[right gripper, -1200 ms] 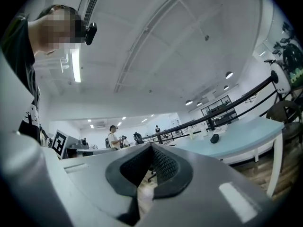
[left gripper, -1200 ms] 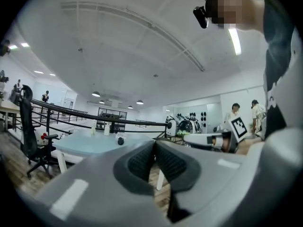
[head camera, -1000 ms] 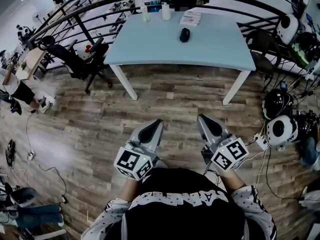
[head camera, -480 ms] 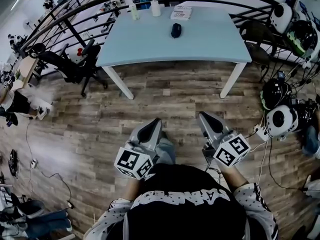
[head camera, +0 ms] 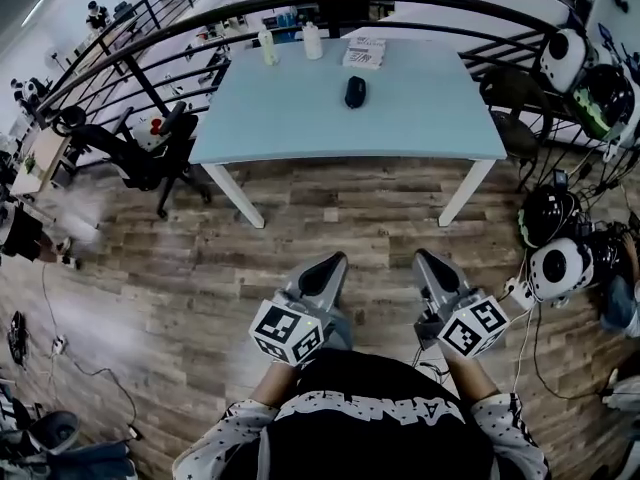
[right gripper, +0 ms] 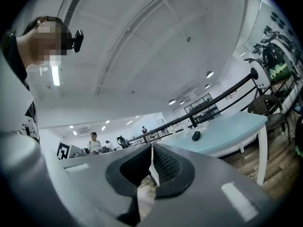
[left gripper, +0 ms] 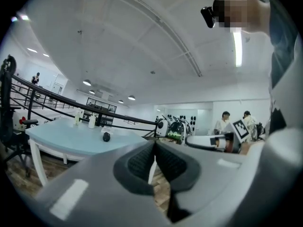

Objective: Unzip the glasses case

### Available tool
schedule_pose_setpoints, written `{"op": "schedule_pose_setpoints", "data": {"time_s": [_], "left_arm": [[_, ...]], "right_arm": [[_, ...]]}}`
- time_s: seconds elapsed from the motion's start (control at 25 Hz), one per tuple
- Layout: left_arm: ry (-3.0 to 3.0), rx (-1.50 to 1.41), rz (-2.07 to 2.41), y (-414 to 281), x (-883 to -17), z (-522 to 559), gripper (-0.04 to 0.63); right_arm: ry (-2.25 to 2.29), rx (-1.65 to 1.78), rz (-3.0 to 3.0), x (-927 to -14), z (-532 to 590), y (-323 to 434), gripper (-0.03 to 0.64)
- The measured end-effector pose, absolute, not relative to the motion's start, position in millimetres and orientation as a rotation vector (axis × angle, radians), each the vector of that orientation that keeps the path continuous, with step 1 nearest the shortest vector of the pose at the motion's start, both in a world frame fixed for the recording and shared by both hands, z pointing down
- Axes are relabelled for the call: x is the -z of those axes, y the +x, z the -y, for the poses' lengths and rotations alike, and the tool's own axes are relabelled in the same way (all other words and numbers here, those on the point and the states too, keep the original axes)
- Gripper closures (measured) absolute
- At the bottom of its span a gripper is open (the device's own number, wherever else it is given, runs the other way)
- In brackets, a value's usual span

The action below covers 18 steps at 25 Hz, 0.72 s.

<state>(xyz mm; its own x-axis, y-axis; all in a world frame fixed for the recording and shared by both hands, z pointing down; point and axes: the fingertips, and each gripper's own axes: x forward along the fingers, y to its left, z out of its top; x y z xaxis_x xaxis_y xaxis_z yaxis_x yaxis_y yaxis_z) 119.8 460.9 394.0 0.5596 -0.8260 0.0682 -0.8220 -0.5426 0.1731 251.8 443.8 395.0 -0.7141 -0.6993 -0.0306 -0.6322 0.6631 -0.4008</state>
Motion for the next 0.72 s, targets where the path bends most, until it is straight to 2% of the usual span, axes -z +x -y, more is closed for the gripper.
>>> {"op": "schedule_pose_setpoints", "data": {"time_s": [0.72], "left_arm": [[2.625, 0.024, 1.340, 65, -386, -330, 0.595]], "right_arm": [[-1.213, 0.604, -2.630, -386, -313, 216, 0.618]]}}
